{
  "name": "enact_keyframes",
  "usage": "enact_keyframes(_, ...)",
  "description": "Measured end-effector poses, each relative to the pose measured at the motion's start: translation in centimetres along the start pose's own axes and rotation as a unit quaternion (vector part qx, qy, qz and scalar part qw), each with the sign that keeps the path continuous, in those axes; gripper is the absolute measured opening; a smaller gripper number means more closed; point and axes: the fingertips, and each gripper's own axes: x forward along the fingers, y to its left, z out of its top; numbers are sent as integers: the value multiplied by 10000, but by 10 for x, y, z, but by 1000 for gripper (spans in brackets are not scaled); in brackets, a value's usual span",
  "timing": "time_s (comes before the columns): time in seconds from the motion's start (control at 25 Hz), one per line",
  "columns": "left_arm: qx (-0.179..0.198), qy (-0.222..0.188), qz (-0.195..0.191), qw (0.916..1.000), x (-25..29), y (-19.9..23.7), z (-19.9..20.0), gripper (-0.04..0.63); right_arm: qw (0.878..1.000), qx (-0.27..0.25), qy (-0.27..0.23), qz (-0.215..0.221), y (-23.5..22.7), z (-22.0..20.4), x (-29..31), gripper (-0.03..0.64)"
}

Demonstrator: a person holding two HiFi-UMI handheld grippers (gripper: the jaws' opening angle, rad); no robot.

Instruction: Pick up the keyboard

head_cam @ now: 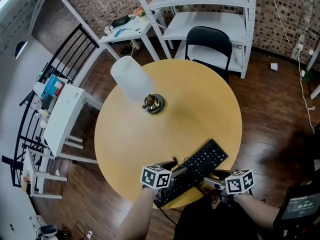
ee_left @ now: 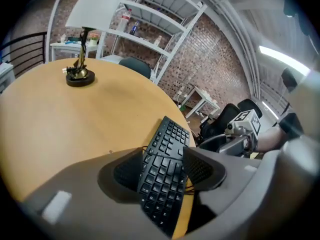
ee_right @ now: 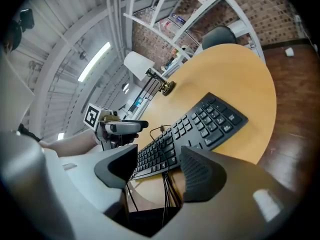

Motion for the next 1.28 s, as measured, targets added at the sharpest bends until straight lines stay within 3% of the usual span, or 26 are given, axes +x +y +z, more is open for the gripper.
enact_keyframes(0.12,-5,267,-176,9995,18,12,-11,250,9984,552,-128,-63,-12,-14,8,259)
enact_keyframes(0.36,258,795,-684,9941,43,18,-22,314,9925,1128,-411,-226,-29,-33,27,300)
enact_keyframes(0.76,1028,1901,-1057,9706,62,27,-49,313,9771,1924,-900,-123,-31,-33,54,308)
enact_keyframes(1.0,1512,2186,-1173,9569,62,23,-57,292,9667,2332,-999,-337,-38,-35,58,232)
enact_keyframes(1.04,1505,2232,-1247,9550,63,20,-59,240,9649,2402,-996,-369,-39,-34,58,233)
enact_keyframes(1.28,1486,2229,-1396,9533,62,21,-61,229,9581,2643,-1007,-447,-46,-39,62,176)
